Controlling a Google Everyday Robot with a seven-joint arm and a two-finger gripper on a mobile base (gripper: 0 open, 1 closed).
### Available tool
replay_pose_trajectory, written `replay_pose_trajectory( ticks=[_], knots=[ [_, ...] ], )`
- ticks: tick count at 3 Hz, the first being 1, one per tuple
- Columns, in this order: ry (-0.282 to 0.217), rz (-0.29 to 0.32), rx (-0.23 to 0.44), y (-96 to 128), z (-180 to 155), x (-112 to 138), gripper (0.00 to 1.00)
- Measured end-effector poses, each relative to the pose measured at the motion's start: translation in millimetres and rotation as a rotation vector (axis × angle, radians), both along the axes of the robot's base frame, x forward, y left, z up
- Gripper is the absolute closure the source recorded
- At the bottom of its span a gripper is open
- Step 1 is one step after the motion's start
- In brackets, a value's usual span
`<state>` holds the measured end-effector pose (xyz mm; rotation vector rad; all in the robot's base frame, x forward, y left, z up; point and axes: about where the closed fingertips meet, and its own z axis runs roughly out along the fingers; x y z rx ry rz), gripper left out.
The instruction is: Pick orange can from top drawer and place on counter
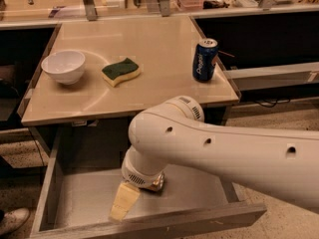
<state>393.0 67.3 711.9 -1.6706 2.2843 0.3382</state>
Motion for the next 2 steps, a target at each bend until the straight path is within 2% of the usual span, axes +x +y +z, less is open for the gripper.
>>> replay_pose_trajectory(
  ticks=[1, 2],
  knots=[
    [-0.013, -0.074, -0.036, 0.2, -28.6, 26.5, 0.00],
    [-0.019, -0.099, -0.042, -0.9, -27.4, 29.1, 0.00]
  ],
)
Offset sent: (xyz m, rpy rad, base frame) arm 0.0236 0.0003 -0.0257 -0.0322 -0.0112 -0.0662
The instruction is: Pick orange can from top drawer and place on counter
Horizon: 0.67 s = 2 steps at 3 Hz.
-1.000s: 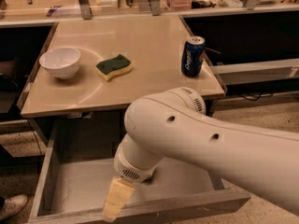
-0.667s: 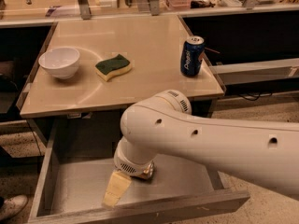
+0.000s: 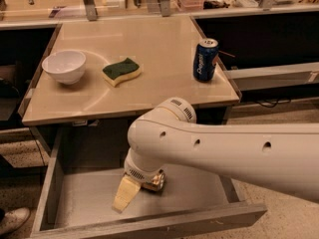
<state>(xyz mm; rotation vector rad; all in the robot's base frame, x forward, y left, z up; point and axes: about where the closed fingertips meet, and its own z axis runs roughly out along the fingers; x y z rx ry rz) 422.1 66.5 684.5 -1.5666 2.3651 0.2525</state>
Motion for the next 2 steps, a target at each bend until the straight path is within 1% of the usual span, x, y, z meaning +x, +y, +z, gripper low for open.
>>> replay_pose_trajectory(
  ticks=[2],
  knots=[
    [0.026, -0.012, 0.021, -10.2, -24.0, 3.9, 0.00]
  ],
)
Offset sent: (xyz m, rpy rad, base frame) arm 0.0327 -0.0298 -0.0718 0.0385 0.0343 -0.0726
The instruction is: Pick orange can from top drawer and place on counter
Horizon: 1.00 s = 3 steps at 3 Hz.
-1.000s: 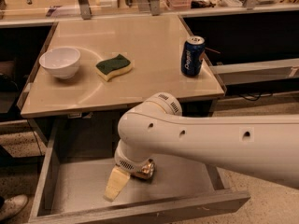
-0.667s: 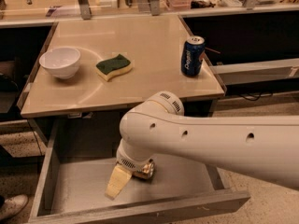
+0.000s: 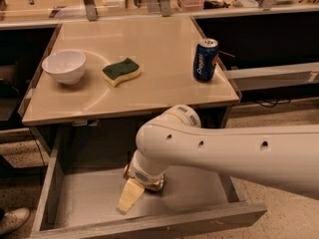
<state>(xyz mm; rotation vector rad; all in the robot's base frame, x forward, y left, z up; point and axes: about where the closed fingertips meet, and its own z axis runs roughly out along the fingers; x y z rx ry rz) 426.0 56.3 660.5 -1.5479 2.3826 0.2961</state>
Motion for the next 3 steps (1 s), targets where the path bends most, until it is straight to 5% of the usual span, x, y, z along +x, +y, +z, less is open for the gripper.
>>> replay_pose_trajectory(
  ticks=[3],
  knots=[
    [-0.006, -0.044, 0.002, -12.0, -50.0, 31.7, 0.00]
  ],
)
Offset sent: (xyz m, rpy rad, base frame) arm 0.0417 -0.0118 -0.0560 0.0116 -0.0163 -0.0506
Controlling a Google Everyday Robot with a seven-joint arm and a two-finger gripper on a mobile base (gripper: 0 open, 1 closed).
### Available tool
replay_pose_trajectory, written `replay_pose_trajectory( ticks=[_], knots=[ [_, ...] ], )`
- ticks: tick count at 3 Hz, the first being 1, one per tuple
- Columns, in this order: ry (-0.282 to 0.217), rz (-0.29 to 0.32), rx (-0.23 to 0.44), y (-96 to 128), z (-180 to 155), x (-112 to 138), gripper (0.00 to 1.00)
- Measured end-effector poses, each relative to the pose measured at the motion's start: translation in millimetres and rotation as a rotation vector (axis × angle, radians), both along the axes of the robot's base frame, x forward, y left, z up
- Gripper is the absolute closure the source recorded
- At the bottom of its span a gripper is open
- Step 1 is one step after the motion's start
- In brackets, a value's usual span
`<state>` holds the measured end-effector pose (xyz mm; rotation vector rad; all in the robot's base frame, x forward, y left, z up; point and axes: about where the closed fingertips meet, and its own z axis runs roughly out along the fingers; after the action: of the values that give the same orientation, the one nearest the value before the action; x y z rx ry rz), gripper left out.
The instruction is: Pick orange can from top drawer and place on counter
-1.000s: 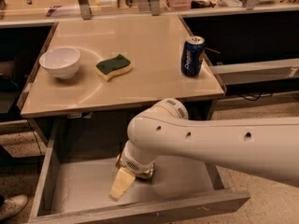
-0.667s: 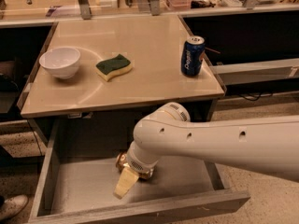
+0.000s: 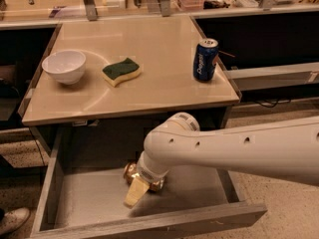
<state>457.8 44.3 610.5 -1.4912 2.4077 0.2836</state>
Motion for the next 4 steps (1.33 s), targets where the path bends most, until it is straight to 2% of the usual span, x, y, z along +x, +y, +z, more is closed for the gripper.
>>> replay_pose_trajectory(
  ticks=[1, 2, 4],
  knots=[
    [0.009, -0.002, -0.014, -3.0, -11.2, -1.2, 0.00],
    [0.009, -0.002, -0.014, -3.0, -11.3, -1.2, 0.18],
    [0.009, -0.002, -0.014, -3.0, -11.2, -1.2, 0.65]
  ],
)
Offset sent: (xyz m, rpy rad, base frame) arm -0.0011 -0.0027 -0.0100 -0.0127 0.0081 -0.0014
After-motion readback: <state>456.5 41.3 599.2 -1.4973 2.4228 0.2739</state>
